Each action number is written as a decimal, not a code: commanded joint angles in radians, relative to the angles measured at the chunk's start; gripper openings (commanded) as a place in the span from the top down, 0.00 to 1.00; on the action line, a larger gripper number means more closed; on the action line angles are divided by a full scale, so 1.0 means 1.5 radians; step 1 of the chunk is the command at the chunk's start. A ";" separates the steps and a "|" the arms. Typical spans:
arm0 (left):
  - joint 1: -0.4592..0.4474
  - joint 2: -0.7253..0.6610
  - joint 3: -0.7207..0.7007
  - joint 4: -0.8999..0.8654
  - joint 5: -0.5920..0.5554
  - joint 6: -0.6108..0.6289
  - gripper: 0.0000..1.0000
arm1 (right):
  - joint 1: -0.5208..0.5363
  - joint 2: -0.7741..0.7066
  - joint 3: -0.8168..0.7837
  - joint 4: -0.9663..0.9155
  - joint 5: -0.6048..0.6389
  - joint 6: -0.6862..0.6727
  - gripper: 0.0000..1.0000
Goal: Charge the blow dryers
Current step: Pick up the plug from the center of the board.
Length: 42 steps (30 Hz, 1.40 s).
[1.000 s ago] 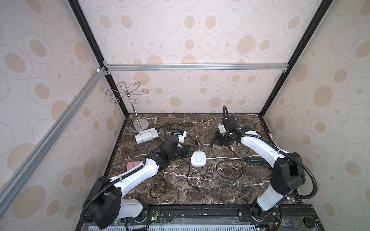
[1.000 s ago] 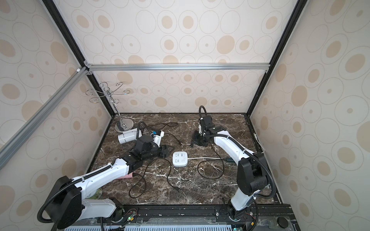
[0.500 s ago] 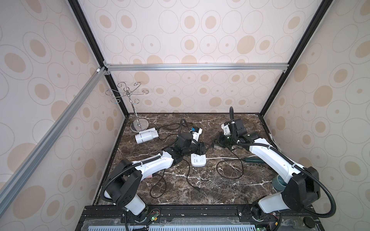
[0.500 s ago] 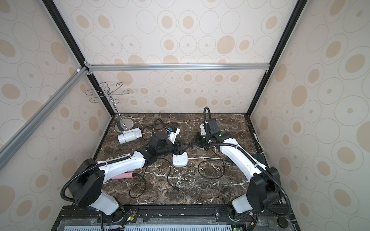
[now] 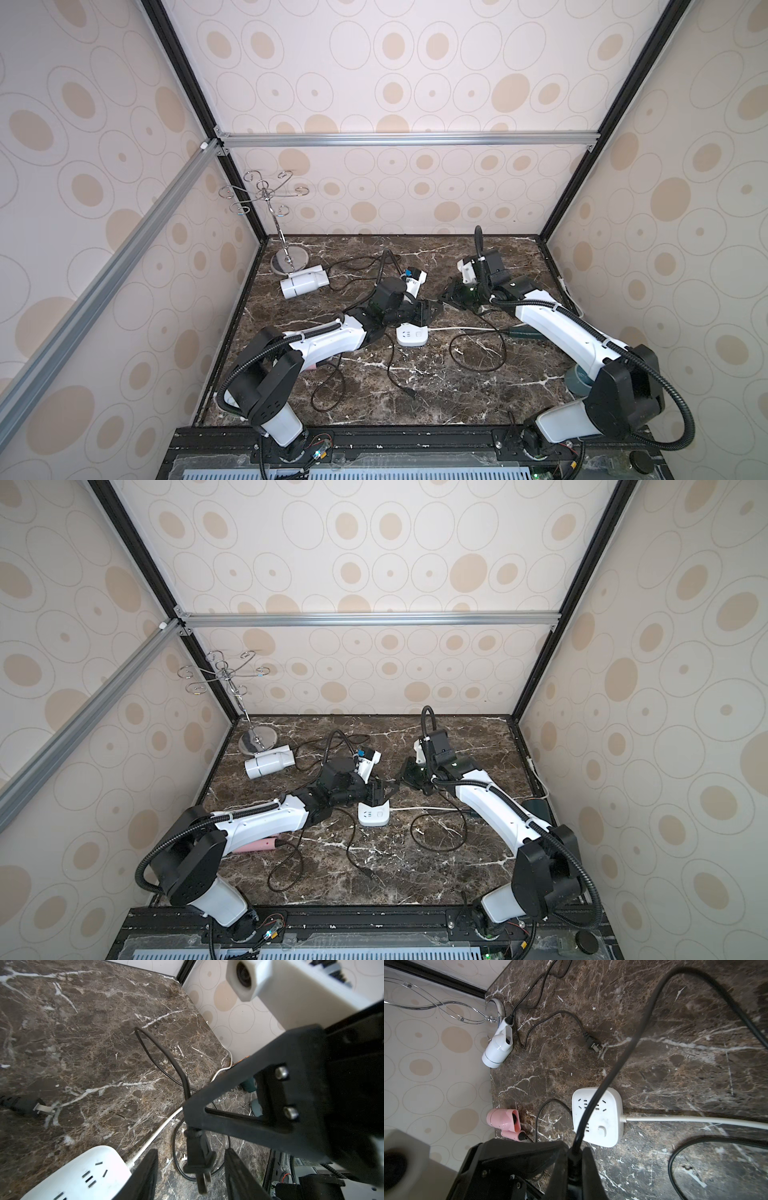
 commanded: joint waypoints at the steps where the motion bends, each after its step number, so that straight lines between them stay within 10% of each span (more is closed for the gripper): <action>1: -0.006 0.004 0.023 0.013 0.010 -0.006 0.51 | 0.002 -0.002 -0.009 0.025 -0.015 0.007 0.99; 19: -0.002 0.009 0.022 0.042 0.016 -0.046 0.90 | 0.001 -0.018 -0.029 0.066 -0.057 0.011 0.97; 33: 0.047 -0.009 -0.035 0.185 0.206 -0.103 1.00 | -0.064 -0.128 -0.153 0.314 -0.256 0.080 0.28; 42: 0.052 0.004 -0.016 0.258 0.349 -0.134 1.00 | -0.093 -0.159 -0.219 0.404 -0.337 0.110 0.24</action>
